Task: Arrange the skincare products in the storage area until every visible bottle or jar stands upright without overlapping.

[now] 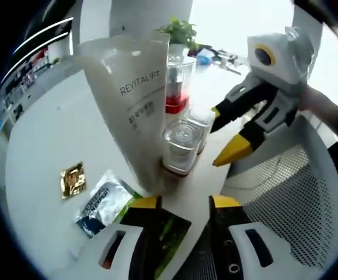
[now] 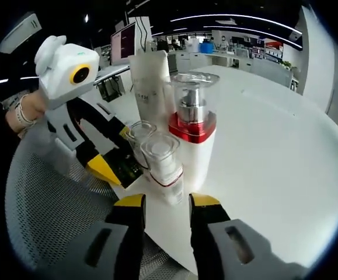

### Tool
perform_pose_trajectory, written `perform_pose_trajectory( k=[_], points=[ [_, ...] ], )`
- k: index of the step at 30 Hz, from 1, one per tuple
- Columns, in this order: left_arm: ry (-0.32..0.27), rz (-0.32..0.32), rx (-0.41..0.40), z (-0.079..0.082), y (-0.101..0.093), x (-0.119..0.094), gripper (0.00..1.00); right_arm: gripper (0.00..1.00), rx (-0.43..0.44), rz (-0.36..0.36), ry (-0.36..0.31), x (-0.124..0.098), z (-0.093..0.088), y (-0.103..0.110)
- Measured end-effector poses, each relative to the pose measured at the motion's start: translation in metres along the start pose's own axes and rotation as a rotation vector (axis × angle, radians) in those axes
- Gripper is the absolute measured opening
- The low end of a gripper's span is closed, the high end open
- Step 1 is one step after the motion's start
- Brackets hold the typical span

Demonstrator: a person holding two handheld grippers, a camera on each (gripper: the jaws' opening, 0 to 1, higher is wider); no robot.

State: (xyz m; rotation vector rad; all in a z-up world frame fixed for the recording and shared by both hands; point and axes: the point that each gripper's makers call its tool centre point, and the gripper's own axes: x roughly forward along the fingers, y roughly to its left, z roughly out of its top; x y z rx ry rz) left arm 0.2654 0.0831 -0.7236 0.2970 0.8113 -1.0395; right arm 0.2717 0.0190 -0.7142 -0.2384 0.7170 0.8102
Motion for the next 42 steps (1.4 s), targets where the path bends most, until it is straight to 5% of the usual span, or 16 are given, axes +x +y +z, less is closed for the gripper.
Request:
perform_pose_trajectory(
  k=[25, 42],
  points=[
    [-0.153, 0.151, 0.006, 0.024, 0.017, -0.077, 0.72, 0.76, -0.048, -0.064, -0.078, -0.039, 0.049, 0.006],
    [-0.169, 0.234, -0.003, 0.010, 0.028, -0.112, 0.88, 0.99, -0.114, -0.035, -0.094, -0.049, 0.062, 0.015]
  ],
)
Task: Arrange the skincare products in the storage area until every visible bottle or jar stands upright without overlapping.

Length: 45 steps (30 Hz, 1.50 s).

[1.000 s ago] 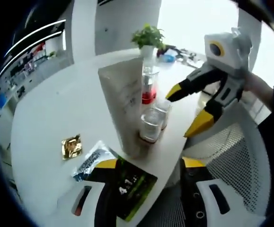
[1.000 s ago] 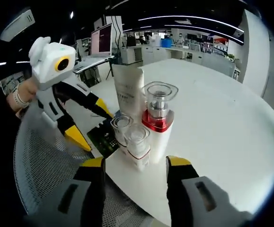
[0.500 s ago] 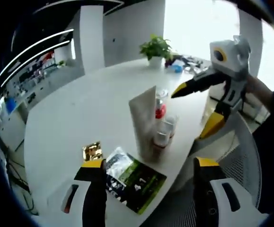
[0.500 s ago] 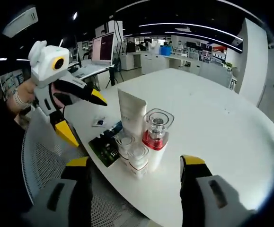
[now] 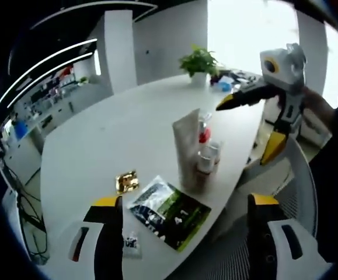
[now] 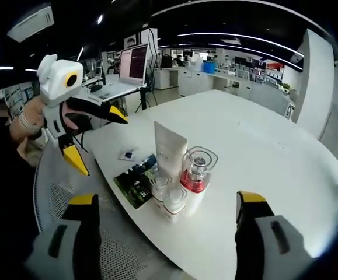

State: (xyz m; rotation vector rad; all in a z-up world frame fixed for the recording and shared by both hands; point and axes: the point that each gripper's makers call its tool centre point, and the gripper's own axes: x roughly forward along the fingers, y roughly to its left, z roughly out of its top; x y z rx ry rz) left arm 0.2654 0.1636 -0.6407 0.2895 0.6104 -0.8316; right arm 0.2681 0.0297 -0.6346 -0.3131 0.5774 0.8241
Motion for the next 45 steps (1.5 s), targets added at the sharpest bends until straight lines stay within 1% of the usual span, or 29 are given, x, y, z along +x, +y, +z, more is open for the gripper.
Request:
perform_pose_trajectory(
  k=[3, 4, 8, 13, 19, 21, 24, 27, 28, 29, 31, 32, 35, 37, 39, 40, 41, 44, 45],
  points=[
    [0.003, 0.014, -0.008, -0.004, 0.003, -0.005, 0.94, 0.99, -0.006, 0.001, -0.007, -0.001, 0.002, 0.001],
    [-0.003, 0.029, -0.012, -0.005, 0.006, -0.007, 0.95, 0.99, -0.005, 0.004, -0.006, -0.001, 0.002, 0.002],
    [0.007, 0.043, -0.024, -0.012, 0.012, -0.014, 0.97, 0.99, -0.015, -0.002, 0.005, -0.001, 0.003, 0.003],
    [0.016, 0.045, -0.044, -0.019, 0.019, -0.018, 0.97, 0.99, -0.006, -0.020, -0.002, -0.001, 0.006, 0.003],
    [0.040, 0.030, -0.062, -0.031, 0.029, -0.018, 0.97, 0.99, 0.017, -0.047, 0.012, -0.001, 0.006, 0.005],
    [0.041, 0.019, -0.083, -0.037, 0.034, -0.019, 0.97, 0.99, 0.021, -0.064, 0.015, 0.000, 0.006, 0.005],
    [0.063, 0.009, -0.104, -0.047, 0.041, -0.018, 0.97, 0.99, 0.035, -0.086, 0.026, 0.001, 0.007, 0.006],
    [0.080, -0.021, -0.128, -0.058, 0.044, -0.017, 0.97, 0.99, 0.047, -0.101, 0.035, 0.002, 0.009, 0.009],
    [0.089, -0.028, -0.135, -0.062, 0.045, -0.016, 0.97, 0.99, 0.047, -0.108, 0.037, 0.002, 0.010, 0.010],
    [0.112, -0.034, -0.149, -0.068, 0.045, -0.015, 0.97, 0.99, 0.052, -0.114, 0.039, 0.002, 0.010, 0.010],
    [0.127, -0.026, -0.155, -0.077, 0.051, -0.013, 0.97, 0.99, 0.061, -0.122, 0.044, 0.003, 0.010, 0.011],
    [0.142, -0.027, -0.172, -0.082, 0.052, -0.012, 0.97, 0.99, 0.065, -0.128, 0.046, 0.004, 0.010, 0.011],
    [0.165, -0.054, -0.198, -0.093, 0.054, -0.010, 0.97, 0.99, 0.078, -0.139, 0.055, 0.006, 0.008, 0.012],
    [0.178, -0.078, -0.232, -0.100, 0.055, -0.007, 0.97, 0.99, 0.086, -0.145, 0.058, 0.006, 0.008, 0.012],
    [0.197, -0.075, -0.276, -0.106, 0.058, -0.005, 0.97, 0.99, 0.095, -0.153, 0.061, 0.007, 0.007, 0.011],
    [0.212, -0.094, -0.283, -0.111, 0.057, -0.004, 0.97, 0.99, 0.096, -0.155, 0.062, 0.007, 0.007, 0.011],
    [0.213, -0.105, -0.280, -0.112, 0.057, -0.002, 0.97, 0.99, 0.100, -0.160, 0.065, 0.008, 0.007, 0.010],
    [0.238, -0.128, -0.303, -0.119, 0.056, 0.002, 0.97, 0.99, 0.104, -0.169, 0.075, 0.008, 0.006, 0.008],
    [0.252, -0.136, -0.324, -0.123, 0.057, 0.005, 0.97, 0.99, 0.103, -0.172, 0.078, 0.008, 0.005, 0.007]
  ],
)
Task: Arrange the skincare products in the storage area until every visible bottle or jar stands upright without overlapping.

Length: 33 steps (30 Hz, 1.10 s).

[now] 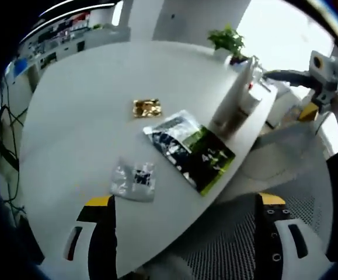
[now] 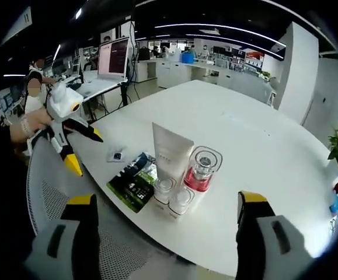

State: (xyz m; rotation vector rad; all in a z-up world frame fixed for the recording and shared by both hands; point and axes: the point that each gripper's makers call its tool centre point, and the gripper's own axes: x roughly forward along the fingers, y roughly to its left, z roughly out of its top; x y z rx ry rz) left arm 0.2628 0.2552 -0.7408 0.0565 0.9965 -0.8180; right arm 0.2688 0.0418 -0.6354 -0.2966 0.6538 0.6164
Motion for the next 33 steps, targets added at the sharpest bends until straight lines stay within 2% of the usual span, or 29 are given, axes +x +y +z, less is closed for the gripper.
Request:
perform_pose_trajectory(
  k=[5, 10, 19, 26, 28, 33],
  points=[
    [0.039, -0.024, -0.062, -0.008, 0.006, 0.011, 0.97, 0.99, 0.016, -0.017, 0.012, -0.002, -0.002, -0.007],
    [0.076, -0.020, -0.056, -0.013, 0.008, 0.019, 0.97, 0.99, 0.029, -0.028, 0.028, -0.003, -0.008, -0.013],
    [0.107, -0.020, -0.044, -0.011, 0.012, 0.023, 0.97, 0.97, 0.043, -0.023, 0.034, -0.001, -0.009, -0.018],
    [0.109, 0.006, -0.026, 0.002, 0.023, 0.031, 0.97, 0.97, 0.052, -0.018, 0.039, 0.002, -0.010, -0.020],
    [0.084, 0.026, -0.032, 0.010, 0.029, 0.034, 0.94, 0.96, 0.058, -0.020, 0.040, 0.002, -0.012, -0.022],
    [0.079, 0.036, -0.023, 0.021, 0.036, 0.041, 0.88, 0.96, 0.064, -0.027, 0.055, 0.002, -0.016, -0.024]
  ],
)
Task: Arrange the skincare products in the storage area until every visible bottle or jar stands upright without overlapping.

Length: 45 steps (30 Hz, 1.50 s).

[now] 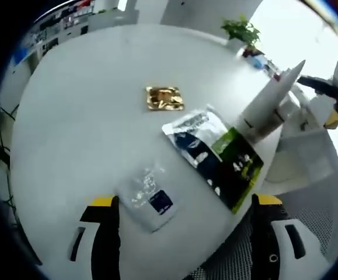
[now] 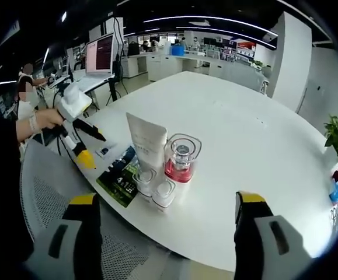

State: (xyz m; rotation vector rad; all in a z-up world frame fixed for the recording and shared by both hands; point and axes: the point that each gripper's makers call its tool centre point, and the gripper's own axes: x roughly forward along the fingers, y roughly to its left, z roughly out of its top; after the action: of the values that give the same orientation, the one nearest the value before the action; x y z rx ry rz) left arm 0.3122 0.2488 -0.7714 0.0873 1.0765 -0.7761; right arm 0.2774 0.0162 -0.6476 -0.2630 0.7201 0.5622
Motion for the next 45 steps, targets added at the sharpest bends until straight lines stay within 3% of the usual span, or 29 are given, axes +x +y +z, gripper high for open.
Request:
perform_pose_trajectory(
  k=[6, 15, 20, 24, 25, 33, 37, 45],
  points=[
    [0.010, 0.016, 0.047, 0.008, 0.002, 0.008, 0.79, 0.96, 0.011, -0.002, 0.010, 0.001, -0.004, -0.001],
    [0.045, 0.099, 0.168, 0.008, 0.016, 0.011, 0.58, 0.95, 0.023, 0.002, 0.011, 0.001, -0.006, 0.000],
    [0.049, 0.136, 0.200, 0.008, 0.018, 0.013, 0.55, 0.95, 0.020, 0.004, 0.013, 0.002, -0.006, 0.001],
    [0.053, 0.201, 0.278, 0.008, 0.025, 0.013, 0.49, 0.95, 0.015, 0.004, 0.018, 0.002, -0.007, 0.001],
    [0.048, 0.182, 0.258, 0.007, 0.022, 0.013, 0.48, 0.95, 0.016, 0.003, 0.018, 0.002, -0.008, 0.001],
    [0.033, 0.145, 0.323, 0.009, 0.018, 0.015, 0.42, 0.94, 0.013, 0.003, 0.021, 0.002, -0.008, 0.001],
    [0.069, 0.125, 0.353, 0.005, 0.017, 0.014, 0.53, 0.94, 0.010, 0.008, 0.021, 0.002, -0.008, 0.002],
    [0.071, 0.136, 0.345, 0.001, 0.024, 0.010, 0.50, 0.94, 0.006, 0.010, 0.026, 0.002, -0.009, 0.003]
  ],
)
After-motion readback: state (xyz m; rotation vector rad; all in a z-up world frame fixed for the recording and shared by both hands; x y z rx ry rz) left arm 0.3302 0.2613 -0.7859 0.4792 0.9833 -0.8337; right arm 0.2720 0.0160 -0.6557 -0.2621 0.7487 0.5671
